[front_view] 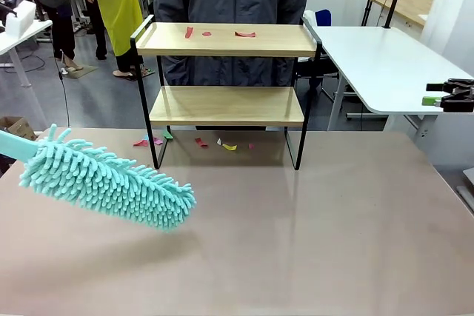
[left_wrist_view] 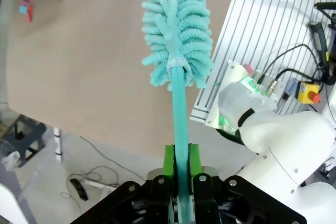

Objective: Clean the shelf.
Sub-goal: Clean the specific section of the Shelf indicated by the human with the Duster.

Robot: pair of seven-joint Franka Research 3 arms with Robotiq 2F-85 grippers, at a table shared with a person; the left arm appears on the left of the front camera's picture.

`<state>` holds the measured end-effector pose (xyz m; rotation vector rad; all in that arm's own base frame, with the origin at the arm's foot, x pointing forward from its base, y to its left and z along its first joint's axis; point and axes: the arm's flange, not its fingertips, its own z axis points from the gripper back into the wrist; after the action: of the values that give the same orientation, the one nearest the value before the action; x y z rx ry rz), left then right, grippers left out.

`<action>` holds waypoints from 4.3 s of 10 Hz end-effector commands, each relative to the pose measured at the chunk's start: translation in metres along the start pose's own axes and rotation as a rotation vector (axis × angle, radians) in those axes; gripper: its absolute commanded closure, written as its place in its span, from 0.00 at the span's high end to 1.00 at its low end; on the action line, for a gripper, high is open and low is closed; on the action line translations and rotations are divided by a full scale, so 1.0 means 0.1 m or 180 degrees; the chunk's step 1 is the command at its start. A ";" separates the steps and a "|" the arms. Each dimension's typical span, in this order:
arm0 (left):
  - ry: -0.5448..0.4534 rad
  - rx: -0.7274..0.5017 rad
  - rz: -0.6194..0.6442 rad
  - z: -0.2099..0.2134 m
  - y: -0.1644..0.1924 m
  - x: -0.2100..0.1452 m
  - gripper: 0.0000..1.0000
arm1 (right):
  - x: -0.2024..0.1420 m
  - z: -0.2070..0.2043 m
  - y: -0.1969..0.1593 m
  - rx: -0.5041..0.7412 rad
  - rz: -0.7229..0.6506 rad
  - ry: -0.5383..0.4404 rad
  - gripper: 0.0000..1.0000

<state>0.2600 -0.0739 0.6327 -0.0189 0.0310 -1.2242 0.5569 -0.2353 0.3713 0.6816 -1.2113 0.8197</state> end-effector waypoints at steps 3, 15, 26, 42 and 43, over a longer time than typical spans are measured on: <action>-0.0052 -0.0038 -0.0003 0.00 -0.02 -0.03 0.13 | 0.02 -0.01 0.00 0.0003 0.0044 -0.0001 1.00; -0.0052 -0.0038 -0.0003 0.00 -0.02 -0.03 0.13 | 0.02 -0.01 0.00 0.0003 0.0044 -0.0001 1.00; -0.0052 -0.0038 -0.0003 0.00 -0.02 -0.03 0.13 | 0.02 -0.01 0.00 0.0003 0.0044 -0.0001 1.00; -0.2128 -0.0108 0.2367 2.09 -1.19 2.20 0.13 | 0.02 -0.01 0.00 0.0003 0.0044 -0.0001 1.00; -0.2197 0.0189 0.2577 2.09 -1.18 2.46 0.13 | 0.02 -0.01 0.00 0.0003 0.0044 -0.0001 1.00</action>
<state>0.2327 -0.3281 0.8347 -0.4301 -0.4941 -0.4315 0.5570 -0.2354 0.3714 0.6817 -1.2116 0.8198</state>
